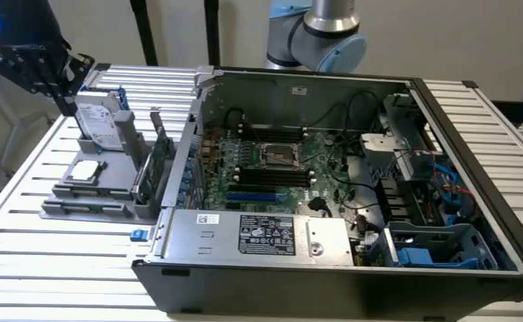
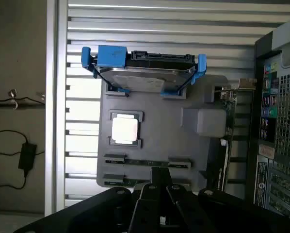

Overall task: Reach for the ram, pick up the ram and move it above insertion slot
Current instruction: 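Reach for the ram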

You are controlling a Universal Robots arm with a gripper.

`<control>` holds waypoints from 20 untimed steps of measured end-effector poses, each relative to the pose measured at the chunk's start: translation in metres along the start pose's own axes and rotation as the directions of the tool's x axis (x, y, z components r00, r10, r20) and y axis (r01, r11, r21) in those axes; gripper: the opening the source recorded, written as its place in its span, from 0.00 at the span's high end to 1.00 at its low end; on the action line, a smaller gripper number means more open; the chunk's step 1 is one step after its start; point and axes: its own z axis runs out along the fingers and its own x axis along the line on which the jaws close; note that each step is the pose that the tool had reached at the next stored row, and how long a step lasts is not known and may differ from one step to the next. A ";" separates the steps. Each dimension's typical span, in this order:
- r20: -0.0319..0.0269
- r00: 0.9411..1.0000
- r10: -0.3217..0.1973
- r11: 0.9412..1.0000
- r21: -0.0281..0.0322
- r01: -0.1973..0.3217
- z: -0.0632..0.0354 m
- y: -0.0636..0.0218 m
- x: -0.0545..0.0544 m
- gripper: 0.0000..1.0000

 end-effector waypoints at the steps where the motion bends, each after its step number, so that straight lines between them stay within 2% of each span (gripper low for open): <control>1: 0.000 1.000 0.000 1.000 0.000 0.000 0.0000 0.0000 0.000 0.89; 14: 0.000 1.000 -0.001 1.000 0.000 0.001 0.0000 -0.0002 0.000 0.89; 20: -0.001 1.000 -0.001 1.000 0.002 0.001 0.0006 -0.0136 -0.002 0.89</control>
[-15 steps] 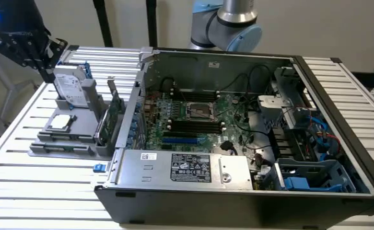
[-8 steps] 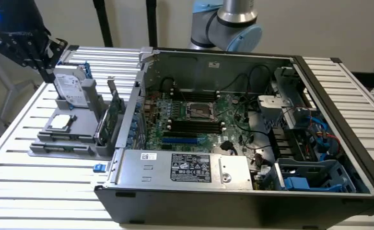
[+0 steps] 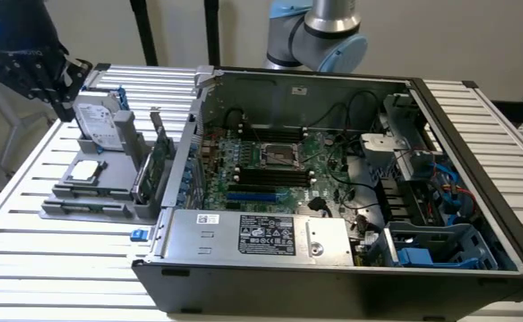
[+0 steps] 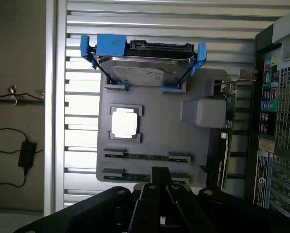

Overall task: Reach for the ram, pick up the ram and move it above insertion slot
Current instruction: 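Reach for the ram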

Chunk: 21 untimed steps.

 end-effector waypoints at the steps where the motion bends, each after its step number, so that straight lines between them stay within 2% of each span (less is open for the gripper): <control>1: 0.000 1.000 0.000 1.000 0.001 0.000 0.0000 -0.0031 -0.001 0.89; 7: -0.001 1.000 0.000 1.000 0.005 0.000 0.0017 -0.0217 -0.008 0.89; 13: -0.001 1.000 0.000 1.000 0.014 0.000 0.0067 -0.0369 -0.012 0.89; 17: -0.001 1.000 0.000 1.000 0.018 0.000 0.0120 -0.0423 -0.013 0.89; 21: -0.001 1.000 0.000 1.000 0.021 0.000 0.0153 -0.0431 -0.014 0.89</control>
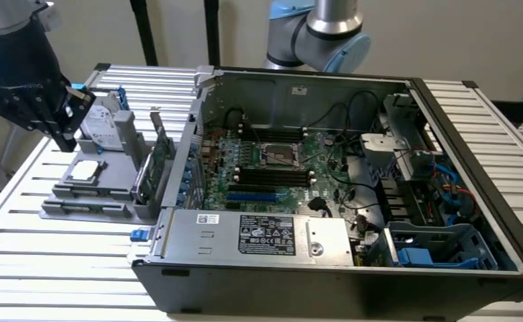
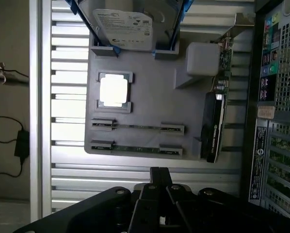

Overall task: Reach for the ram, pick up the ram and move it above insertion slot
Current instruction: 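Reach for the ram, then pick up the ram and move it above insertion slot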

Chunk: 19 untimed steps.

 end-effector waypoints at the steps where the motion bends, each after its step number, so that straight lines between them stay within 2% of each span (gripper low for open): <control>1: 0.000 1.000 0.000 1.000 0.000 0.000 0.0000 0.0000 0.000 0.89; 6: 0.000 1.000 -0.003 1.000 0.000 0.003 0.0005 -0.0001 0.000 0.89; 11: -0.001 0.997 -0.075 0.997 0.000 0.075 0.0005 0.0000 0.002 0.89; 15: -0.002 0.989 -0.148 0.989 0.000 0.148 0.0005 0.0000 0.002 0.89; 19: -0.003 0.975 -0.220 0.976 0.000 0.220 0.0006 0.0000 0.002 0.89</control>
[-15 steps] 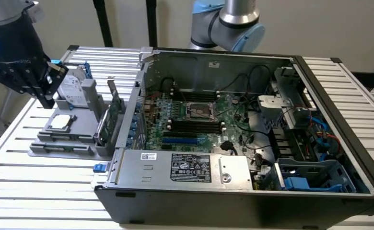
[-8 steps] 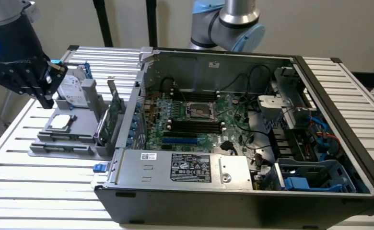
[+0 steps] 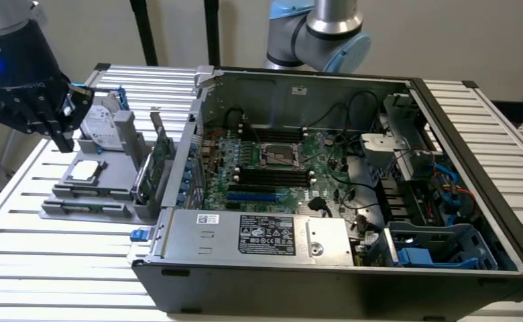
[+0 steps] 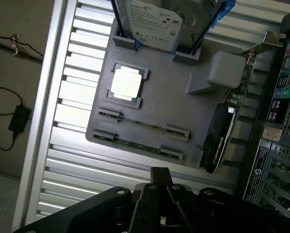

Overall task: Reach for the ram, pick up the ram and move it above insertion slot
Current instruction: 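Pick up the ram and move it above insertion slot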

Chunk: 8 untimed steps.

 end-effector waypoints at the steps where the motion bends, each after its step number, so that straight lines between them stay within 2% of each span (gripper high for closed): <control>1: 0.000 1.000 -0.018 1.000 0.000 0.018 0.0000 0.0000 0.000 0.89; 4: -0.001 0.997 -0.072 0.997 0.000 0.072 0.0000 0.0000 0.000 0.89; 8: -0.002 0.990 -0.144 0.990 0.000 0.144 0.0001 0.0000 0.000 0.89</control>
